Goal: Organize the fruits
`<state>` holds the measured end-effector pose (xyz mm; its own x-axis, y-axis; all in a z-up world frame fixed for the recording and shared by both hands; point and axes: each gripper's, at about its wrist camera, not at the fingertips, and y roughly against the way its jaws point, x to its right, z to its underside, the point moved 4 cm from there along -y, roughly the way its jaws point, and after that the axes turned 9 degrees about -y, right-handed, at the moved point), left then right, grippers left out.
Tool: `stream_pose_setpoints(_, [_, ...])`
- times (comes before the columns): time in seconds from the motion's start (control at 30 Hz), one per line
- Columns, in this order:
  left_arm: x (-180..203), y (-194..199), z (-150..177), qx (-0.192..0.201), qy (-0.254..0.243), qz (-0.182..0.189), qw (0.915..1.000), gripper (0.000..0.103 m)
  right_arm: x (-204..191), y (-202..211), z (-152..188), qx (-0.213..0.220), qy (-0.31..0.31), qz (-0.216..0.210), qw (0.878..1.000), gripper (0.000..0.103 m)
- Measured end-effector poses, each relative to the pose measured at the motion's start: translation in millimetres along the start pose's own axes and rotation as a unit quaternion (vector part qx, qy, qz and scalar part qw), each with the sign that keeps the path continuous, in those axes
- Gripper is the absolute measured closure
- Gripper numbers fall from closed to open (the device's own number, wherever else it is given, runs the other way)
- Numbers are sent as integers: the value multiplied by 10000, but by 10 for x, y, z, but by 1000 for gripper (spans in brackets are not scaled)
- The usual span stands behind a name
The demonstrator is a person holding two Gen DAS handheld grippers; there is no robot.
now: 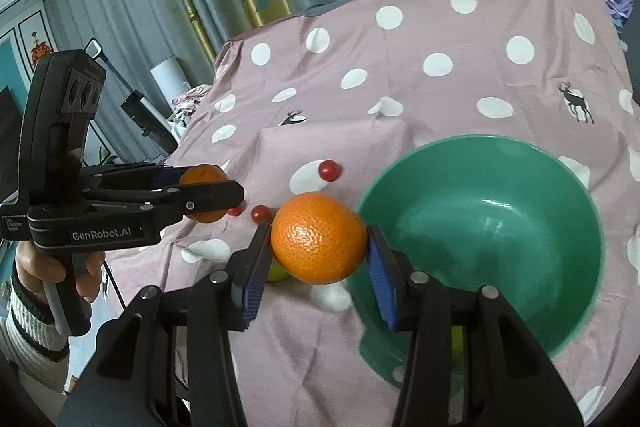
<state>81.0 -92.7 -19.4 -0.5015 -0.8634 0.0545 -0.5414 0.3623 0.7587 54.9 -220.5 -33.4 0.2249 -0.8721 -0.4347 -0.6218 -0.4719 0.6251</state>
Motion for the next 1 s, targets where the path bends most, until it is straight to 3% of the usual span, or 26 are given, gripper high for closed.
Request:
stream_pose_setpoints(0.53, [463,-331,-314,-73,-446,470,9979,59,449,242,3,238,-420,392,9981,56])
stream_pose_setpoints(1.0, [767,-774,-277,-567,-749,674,9933,59,745,257,102,110,-688,664,9954,56])
